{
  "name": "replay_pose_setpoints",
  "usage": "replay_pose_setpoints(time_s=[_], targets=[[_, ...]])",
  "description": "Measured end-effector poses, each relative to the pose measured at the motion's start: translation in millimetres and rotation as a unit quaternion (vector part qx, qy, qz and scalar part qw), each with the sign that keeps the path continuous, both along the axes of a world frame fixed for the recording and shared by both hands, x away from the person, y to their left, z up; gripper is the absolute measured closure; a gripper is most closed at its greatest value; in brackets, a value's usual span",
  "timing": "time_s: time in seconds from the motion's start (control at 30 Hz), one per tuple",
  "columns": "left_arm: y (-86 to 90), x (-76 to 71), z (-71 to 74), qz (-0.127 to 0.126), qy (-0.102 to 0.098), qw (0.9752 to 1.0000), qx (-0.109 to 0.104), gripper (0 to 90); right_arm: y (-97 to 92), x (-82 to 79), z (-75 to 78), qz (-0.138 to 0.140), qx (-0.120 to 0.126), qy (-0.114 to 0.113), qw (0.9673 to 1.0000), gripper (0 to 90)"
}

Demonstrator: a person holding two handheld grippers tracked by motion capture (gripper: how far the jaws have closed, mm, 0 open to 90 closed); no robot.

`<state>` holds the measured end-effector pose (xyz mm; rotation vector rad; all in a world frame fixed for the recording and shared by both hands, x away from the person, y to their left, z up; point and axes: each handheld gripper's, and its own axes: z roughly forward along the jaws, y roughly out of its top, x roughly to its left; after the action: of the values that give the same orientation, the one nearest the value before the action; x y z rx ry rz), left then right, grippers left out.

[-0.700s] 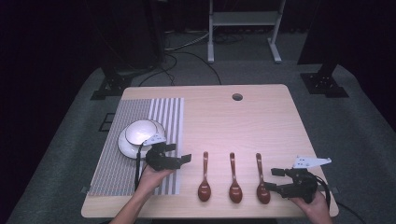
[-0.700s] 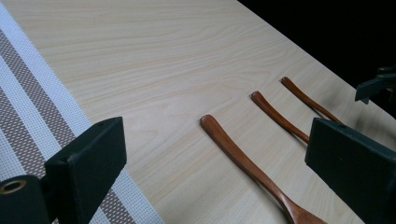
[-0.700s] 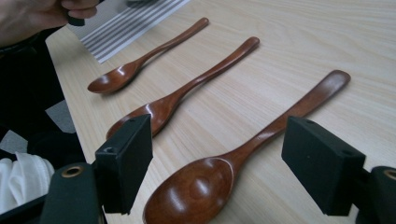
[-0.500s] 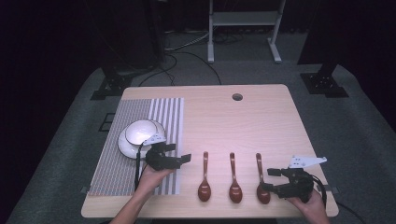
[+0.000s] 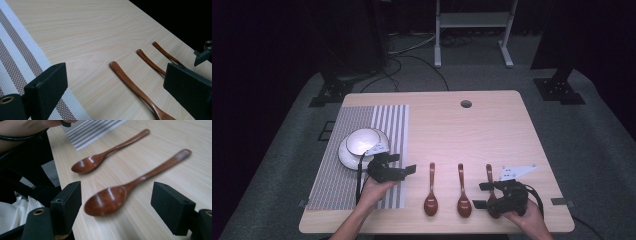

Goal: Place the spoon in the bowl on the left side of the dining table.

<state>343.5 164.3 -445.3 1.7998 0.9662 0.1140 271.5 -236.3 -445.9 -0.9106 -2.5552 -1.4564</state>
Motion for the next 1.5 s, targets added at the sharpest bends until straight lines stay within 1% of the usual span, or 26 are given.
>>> replay_pose_setpoints(time_s=[0.07, 0.17, 0.33, 0.63, 0.8, 0.9, 1.1, 1.13, 1.2, 1.3, 1.33, 1.4, 1.5], targets=[[-0.4, -0.1, -0.4, 0.0, 0.001, 1.0, -0.002, 4.2, 8.5, 1.7, 2.2, 0.01, -0.002, -0.001, 0.9999, 23.3], [-1.0, -1.0, -0.3, -0.003, 0.0, 1.0, -0.003, 4.2, 22.1, 6.0, 4.2, 0.025, -0.012, -0.002, 0.9996, 23.3], [-1.7, -1.6, -1.1, -0.003, 0.002, 1.0, -0.005, 4.2, 36.4, 12.0, 5.1, 0.042, -0.015, -0.001, 0.999, 23.3], [-1.6, -1.5, -1.1, -0.002, 0.005, 0.9999, -0.011, 4.2, 52.1, 19.2, 10.3, 0.056, -0.027, -0.003, 0.9981, 23.2], [-1.3, -0.5, -2.4, -0.001, 0.006, 0.9999, -0.009, 4.2, 62.2, 23.2, 14.2, 0.069, -0.023, -0.003, 0.9974, 23.2], [-0.5, -0.1, -2.6, 0.0, 0.007, 0.9999, -0.008, 4.2, 72.1, 24.2, 16.3, 0.079, -0.035, -0.003, 0.9963, 23.2], [-1.2, -0.1, -3.2, -0.001, 0.008, 1.0, -0.005, 4.2, 87.7, 25.5, 21.2, 0.101, -0.048, -0.006, 0.9937, 23.3], [-1.2, -0.1, -3.2, -0.001, 0.008, 1.0, -0.005, 4.2, 87.7, 25.5, 21.2, 0.101, -0.048, -0.006, 0.9937, 23.3], [-0.8, 0.3, -3.7, 0.0, 0.008, 1.0, -0.005, 4.2, 96.7, 26.1, 23.2, 0.112, -0.05, -0.006, 0.9924, 23.4], [0.2, 0.6, -3.8, 0.003, 0.011, 0.9999, -0.007, 4.2, 103.8, 26.6, 22.7, 0.122, -0.051, -0.005, 0.9912, 24.2], [0.5, 0.7, -3.7, 0.003, 0.011, 0.9999, -0.007, 4.2, 107.0, 26.6, 22.0, 0.125, -0.052, -0.004, 0.9907, 25.4], [1.6, 1.1, -3.2, 0.006, 0.01, 0.9999, -0.007, 4.2, 110.4, 26.6, 20.9, 0.131, -0.053, -0.003, 0.99, 31.7], [3.2, 1.5, -3.0, 0.006, 0.01, 0.9999, -0.008, 4.2, 116.3, 26.1, 18.2, 0.139, -0.057, -0.002, 0.9886, 38.1]])
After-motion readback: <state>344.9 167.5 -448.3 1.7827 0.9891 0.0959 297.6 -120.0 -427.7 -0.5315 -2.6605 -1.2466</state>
